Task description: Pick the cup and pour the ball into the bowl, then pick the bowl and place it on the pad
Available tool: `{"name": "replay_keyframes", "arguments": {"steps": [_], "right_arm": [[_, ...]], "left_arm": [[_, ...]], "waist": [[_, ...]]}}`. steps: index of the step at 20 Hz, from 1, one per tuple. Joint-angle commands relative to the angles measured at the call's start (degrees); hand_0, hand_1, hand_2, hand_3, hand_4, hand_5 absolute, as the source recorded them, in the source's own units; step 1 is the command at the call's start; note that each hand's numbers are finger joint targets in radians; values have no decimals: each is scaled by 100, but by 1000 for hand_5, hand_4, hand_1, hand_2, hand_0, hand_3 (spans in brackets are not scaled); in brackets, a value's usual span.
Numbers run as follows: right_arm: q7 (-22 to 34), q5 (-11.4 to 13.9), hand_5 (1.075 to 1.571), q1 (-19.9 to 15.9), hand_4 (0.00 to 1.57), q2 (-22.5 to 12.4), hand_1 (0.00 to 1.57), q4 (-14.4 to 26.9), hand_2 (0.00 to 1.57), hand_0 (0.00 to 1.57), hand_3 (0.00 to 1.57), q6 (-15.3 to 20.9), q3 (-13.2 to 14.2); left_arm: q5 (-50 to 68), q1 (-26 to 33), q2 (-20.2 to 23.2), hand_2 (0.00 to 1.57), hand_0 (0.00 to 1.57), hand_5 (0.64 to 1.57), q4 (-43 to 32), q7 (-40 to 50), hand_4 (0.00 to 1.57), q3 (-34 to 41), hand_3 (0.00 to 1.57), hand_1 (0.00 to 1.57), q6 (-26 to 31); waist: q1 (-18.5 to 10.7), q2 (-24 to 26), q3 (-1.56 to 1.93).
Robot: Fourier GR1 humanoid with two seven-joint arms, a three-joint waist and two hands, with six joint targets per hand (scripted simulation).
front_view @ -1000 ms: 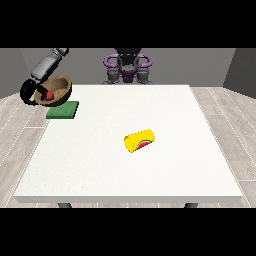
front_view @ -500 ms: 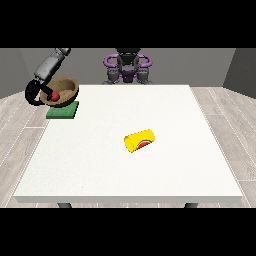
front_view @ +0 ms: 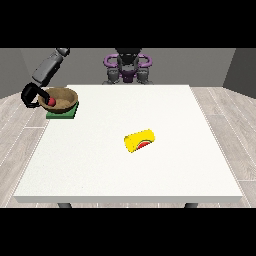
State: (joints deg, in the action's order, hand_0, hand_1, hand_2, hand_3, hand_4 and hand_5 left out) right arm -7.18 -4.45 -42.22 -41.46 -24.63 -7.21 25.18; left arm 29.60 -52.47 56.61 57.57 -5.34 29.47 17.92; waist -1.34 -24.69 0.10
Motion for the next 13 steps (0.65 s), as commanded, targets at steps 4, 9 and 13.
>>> {"name": "replay_keyframes", "arguments": {"steps": [4,9,13], "right_arm": [[138,-177,1534,-244,0,-394,704,254,594,704,1002,-20,248],[294,-167,1500,-198,0,-523,421,300,466,421,586,-149,209],[528,-360,1467,-566,0,-965,134,227,280,134,375,-621,344]], "left_arm": [[159,53,159,0,0,1516,171,165,0,117,0,0,-83],[244,319,13,0,0,1515,192,201,0,81,0,0,-3],[224,253,147,0,0,1515,115,208,0,109,0,0,-56]], "waist": [[-13,-108,-2],[-8,250,-8],[142,121,-5]]}}
